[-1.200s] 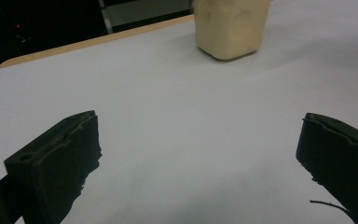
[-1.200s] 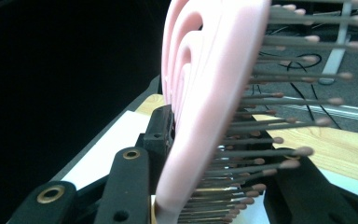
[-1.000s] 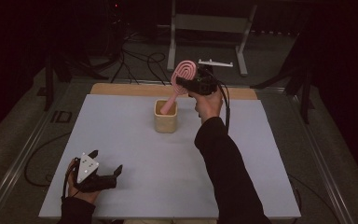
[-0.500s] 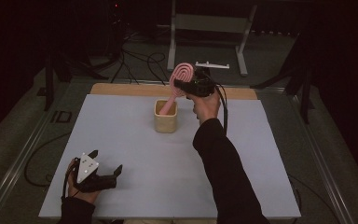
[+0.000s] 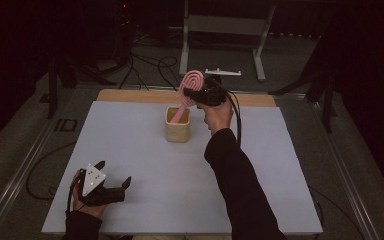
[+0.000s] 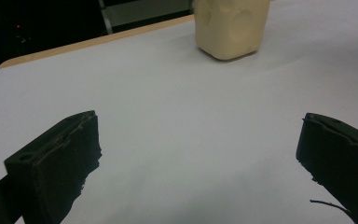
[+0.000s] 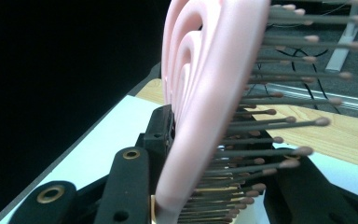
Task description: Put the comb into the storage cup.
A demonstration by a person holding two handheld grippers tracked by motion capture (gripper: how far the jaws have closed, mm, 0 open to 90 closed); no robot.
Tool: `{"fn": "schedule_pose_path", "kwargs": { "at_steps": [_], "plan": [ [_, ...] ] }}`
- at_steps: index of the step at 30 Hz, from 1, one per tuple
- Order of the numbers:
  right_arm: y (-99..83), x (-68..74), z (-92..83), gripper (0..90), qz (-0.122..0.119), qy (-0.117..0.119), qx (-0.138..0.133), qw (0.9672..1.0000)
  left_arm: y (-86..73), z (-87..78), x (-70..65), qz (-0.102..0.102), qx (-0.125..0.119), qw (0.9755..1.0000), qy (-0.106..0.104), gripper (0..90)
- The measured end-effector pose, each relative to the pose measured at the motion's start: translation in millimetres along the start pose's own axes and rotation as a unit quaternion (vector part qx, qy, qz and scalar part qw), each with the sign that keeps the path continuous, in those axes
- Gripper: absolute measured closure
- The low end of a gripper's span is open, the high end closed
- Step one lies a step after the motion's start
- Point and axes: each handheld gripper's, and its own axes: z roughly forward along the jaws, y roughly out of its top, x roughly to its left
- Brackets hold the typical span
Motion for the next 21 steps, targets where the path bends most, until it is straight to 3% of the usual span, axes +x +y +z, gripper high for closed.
{"fn": "schedule_pose_path", "kwargs": {
  "at_steps": [21],
  "plan": [
    [-7.9, 4.3, 9.6, 63.6, -0.007, -0.001, 0.008, 0.9999, 0.0, 0.0, 0.2, 0.000, 0.000, 1.0000, 0.001, 0.4]
  ]
}}
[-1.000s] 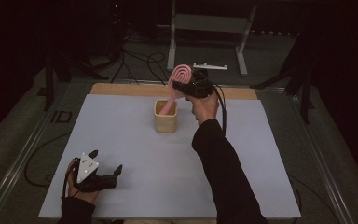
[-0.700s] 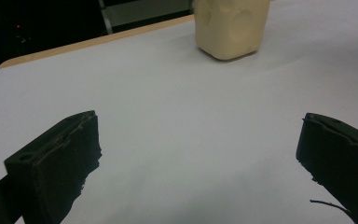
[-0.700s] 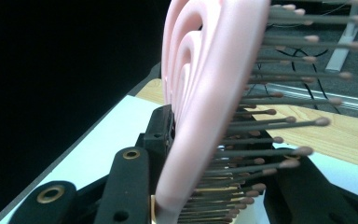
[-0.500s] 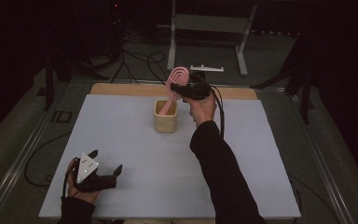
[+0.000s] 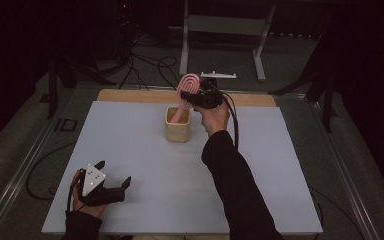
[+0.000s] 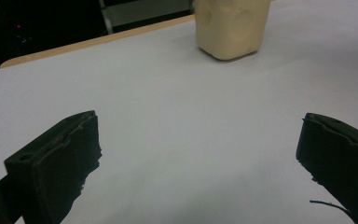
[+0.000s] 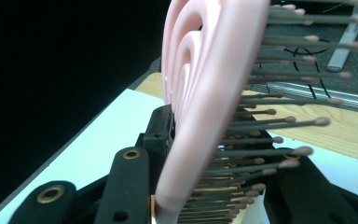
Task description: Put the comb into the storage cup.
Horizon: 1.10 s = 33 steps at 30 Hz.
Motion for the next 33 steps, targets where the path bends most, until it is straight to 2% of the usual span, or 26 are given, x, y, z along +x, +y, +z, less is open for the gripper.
{"fn": "schedule_pose_path", "kwargs": {
  "at_steps": [33],
  "plan": [
    [-9.1, -0.7, 16.8, 63.5, -0.003, -0.010, 0.011, 0.9999, -0.2, -0.3, 0.8, 0.000, 0.000, 1.0000, 0.001, 0.4]
  ]
}}
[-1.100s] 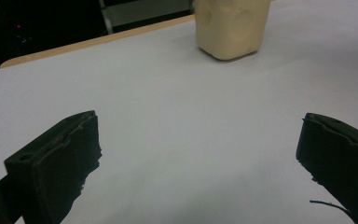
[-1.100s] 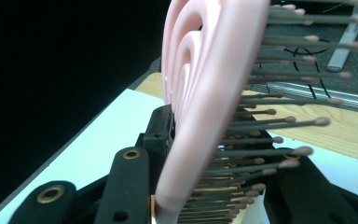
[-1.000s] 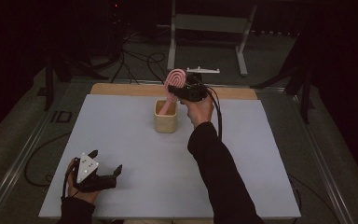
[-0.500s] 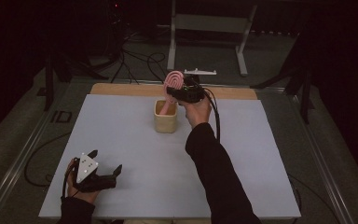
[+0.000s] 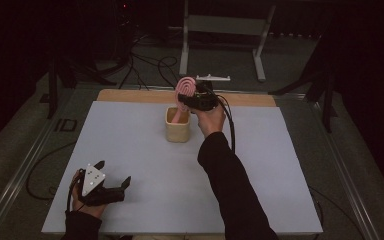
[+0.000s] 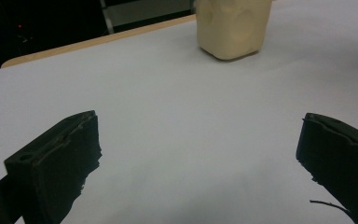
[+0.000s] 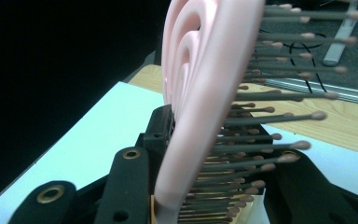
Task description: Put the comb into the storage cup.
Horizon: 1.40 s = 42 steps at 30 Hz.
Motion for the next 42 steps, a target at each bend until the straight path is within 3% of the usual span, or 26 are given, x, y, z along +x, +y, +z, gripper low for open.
{"fn": "schedule_pose_path", "kwargs": {
  "at_steps": [42],
  "plan": [
    [-14.4, 2.4, 19.8, 63.3, -0.005, -0.009, 0.025, 0.9996, 0.0, 0.8, -0.4, 0.001, 0.000, 1.0000, -0.001, 0.4]
  ]
}}
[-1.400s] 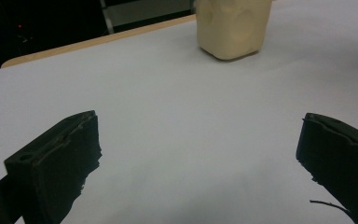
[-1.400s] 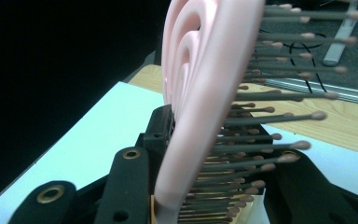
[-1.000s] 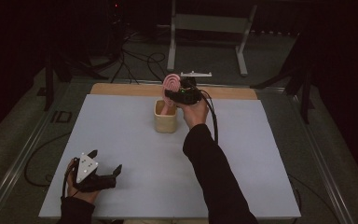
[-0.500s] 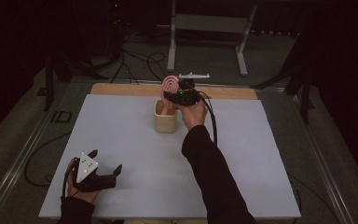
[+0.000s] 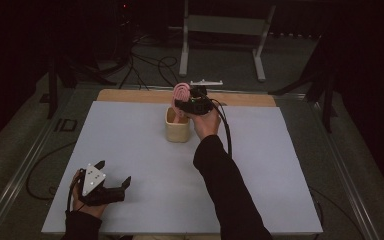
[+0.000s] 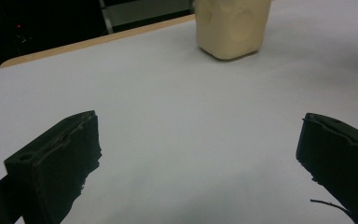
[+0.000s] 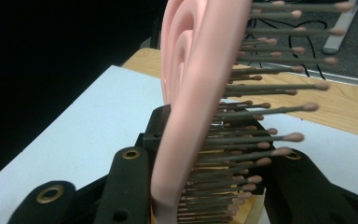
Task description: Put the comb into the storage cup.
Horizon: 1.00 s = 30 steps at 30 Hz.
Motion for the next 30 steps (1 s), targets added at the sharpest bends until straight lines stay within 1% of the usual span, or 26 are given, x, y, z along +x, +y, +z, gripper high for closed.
{"fn": "schedule_pose_path", "kwargs": {
  "at_steps": [2, 3, 10, 17, 24, 30],
  "plan": [
    [-1.2, -0.4, 1.8, 63.2, 0.002, -0.001, 0.003, 1.0000, 0.1, -0.2, 0.0, 0.000, 0.000, 1.0000, 0.000, 0.4],
    [-1.7, -0.8, 2.3, 63.1, 0.006, 0.001, 0.001, 1.0000, 0.1, -0.3, 0.0, 0.000, 0.000, 1.0000, 0.000, 0.4],
    [-1.6, -2.0, 3.3, 63.0, 0.008, 0.004, 0.001, 1.0000, 0.1, 0.1, -0.3, 0.000, 0.000, 1.0000, -0.001, 0.4],
    [-0.9, -5.4, 4.4, 63.3, 0.010, -0.002, 0.002, 0.9999, 0.2, -0.3, -0.1, 0.000, -0.001, 1.0000, -0.001, 0.4],
    [-0.8, -10.0, 5.5, 63.1, 0.016, -0.001, 0.002, 0.9999, 0.3, -0.6, 0.0, 0.000, 0.000, 1.0000, -0.001, 0.4],
    [-1.5, -13.9, 5.2, 62.5, 0.016, -0.009, 0.006, 0.9998, 0.3, -0.6, 0.0, 0.000, -0.001, 1.0000, -0.001, 0.4]
  ]
}}
